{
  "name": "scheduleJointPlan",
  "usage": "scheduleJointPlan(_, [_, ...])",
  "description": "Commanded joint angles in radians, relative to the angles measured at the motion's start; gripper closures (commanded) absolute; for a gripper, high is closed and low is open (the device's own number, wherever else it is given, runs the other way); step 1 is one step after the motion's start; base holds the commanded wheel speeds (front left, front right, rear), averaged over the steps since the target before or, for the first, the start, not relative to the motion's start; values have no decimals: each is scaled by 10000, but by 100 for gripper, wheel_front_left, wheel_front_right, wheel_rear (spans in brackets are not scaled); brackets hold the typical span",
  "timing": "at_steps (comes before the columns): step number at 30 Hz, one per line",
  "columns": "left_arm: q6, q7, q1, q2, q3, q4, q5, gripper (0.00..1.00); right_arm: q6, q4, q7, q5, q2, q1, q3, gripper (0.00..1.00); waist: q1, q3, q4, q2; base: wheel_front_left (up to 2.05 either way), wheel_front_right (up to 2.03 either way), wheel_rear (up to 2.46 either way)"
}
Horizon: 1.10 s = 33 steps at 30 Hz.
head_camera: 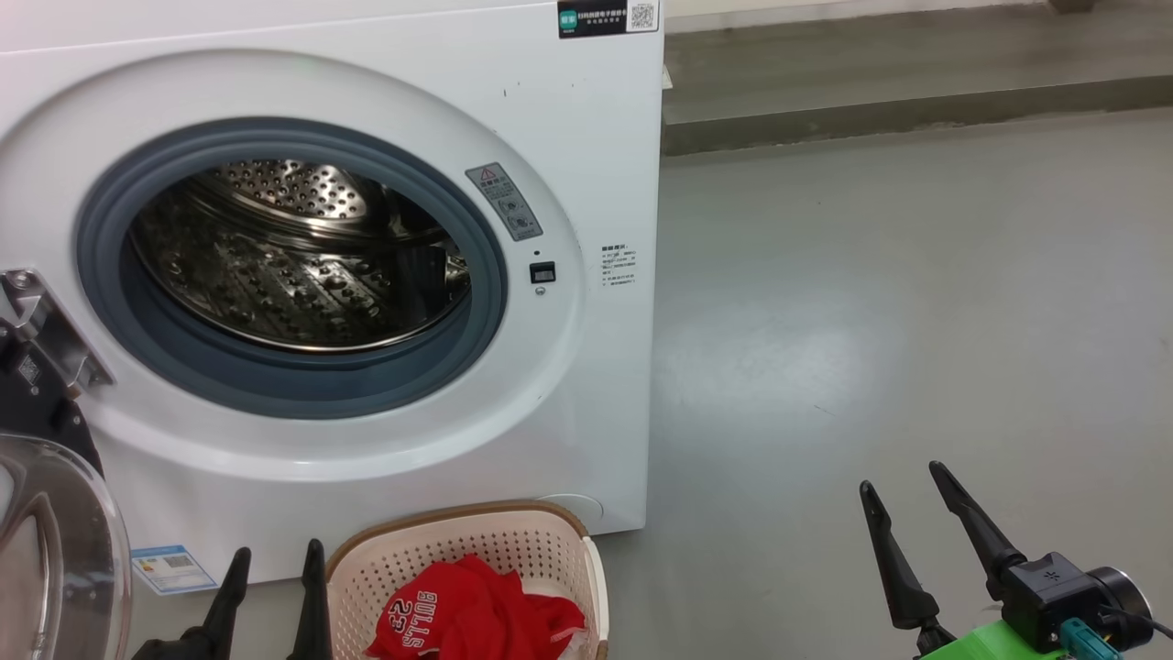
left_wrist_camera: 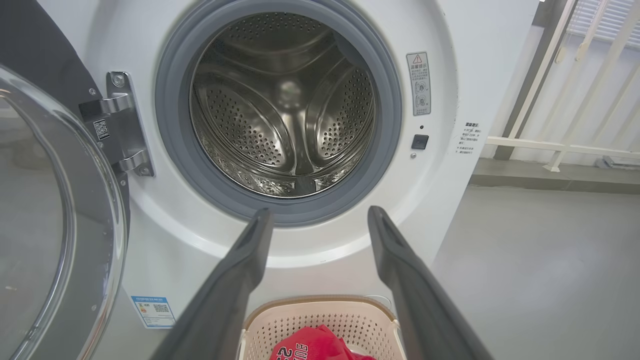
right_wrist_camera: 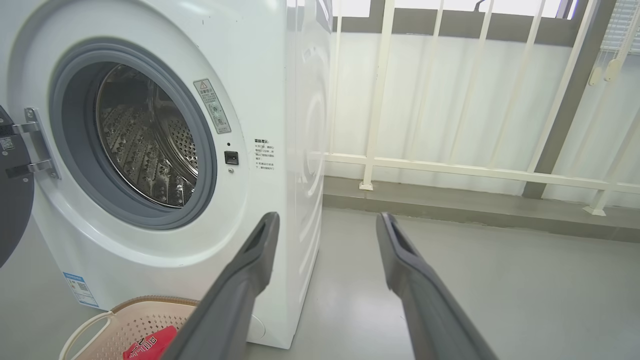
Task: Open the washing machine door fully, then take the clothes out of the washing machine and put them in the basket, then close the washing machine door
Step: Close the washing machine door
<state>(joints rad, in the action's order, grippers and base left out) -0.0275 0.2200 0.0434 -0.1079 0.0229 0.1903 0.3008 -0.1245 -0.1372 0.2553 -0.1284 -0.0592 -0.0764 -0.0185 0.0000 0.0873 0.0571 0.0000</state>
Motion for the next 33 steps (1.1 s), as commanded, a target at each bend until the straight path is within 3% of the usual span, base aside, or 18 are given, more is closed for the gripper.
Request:
scheduleJointPlan(1, [-109,28,-196,-179,-320,-277,-3,0,-62,215,65,9,-148,275,-287,0,0,12,5,0,-59,59,0])
scheduleJointPlan(20, [-64,17,-208,-298,-154,-433,128,0,-62,50,65,-201,-205,318,-474,0,0,-41,5,0,-142,142,0])
scheduleJointPlan(33, [-204,-27,-197,-349,-50,-634,126,0,-62,2,65,-236,-159,343,-459,0,0,-50,-109,0,-24,24,0])
